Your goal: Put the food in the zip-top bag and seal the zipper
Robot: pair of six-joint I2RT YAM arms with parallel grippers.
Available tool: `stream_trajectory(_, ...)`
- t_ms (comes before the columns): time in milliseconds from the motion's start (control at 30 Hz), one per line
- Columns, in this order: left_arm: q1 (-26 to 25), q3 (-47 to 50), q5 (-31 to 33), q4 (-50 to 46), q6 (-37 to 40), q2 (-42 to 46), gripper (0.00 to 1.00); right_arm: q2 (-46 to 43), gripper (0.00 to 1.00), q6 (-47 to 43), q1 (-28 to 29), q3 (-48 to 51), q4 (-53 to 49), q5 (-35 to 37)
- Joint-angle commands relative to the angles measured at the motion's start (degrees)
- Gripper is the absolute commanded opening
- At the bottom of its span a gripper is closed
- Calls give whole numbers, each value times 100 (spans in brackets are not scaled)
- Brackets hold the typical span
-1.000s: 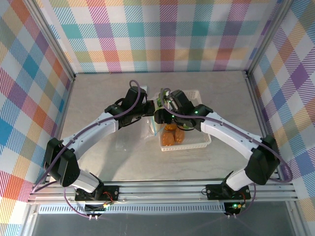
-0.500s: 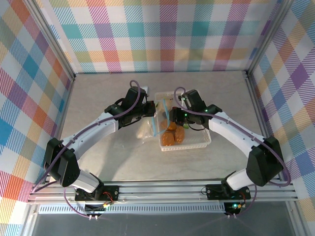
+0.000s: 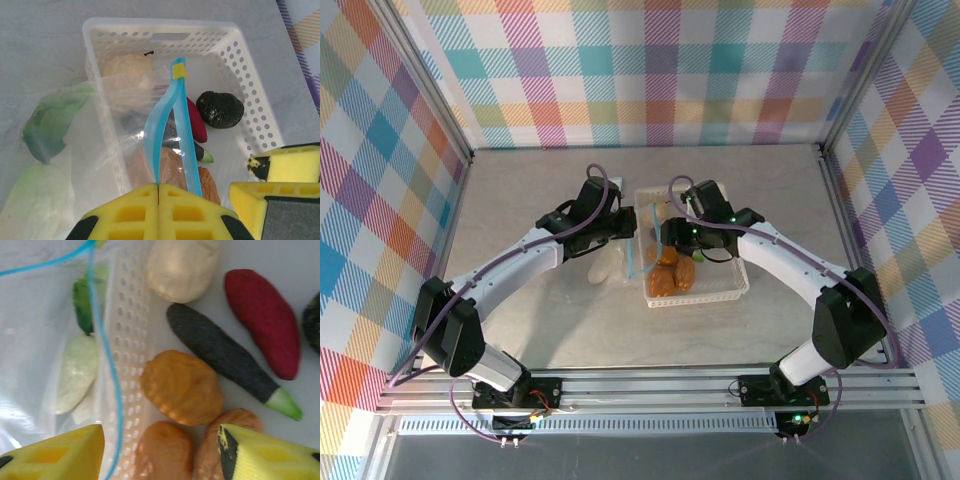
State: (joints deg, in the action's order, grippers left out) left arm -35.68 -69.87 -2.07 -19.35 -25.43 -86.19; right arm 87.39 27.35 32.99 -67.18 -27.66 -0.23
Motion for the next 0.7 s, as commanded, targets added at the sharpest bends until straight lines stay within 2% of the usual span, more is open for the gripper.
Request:
stream_trajectory(0,68,59,53,-77,142,124,0,135,67,-189,-129,-59,-513,447)
stream_trajectory(67,79,61,57,-82,168,171,0,232,72,-153,-219,-74,-618,648)
stream_trajectory(200,88,69,32,-95,188,199,0,614,73,-322,-340,-367,-737,973)
stream_trajectory(433,105,126,-4,-61,190,208,0,1596,79,-521,-655,-1455,-1297,2060)
stream_trajectory(567,118,154,-24,-55,196,217,0,2028,81,-532,-848,-1798,-1439,2075)
stream_trajectory(667,138,166,-38,-60,203,226,0,2278,81,-545,-990,-1935,-1423,1722)
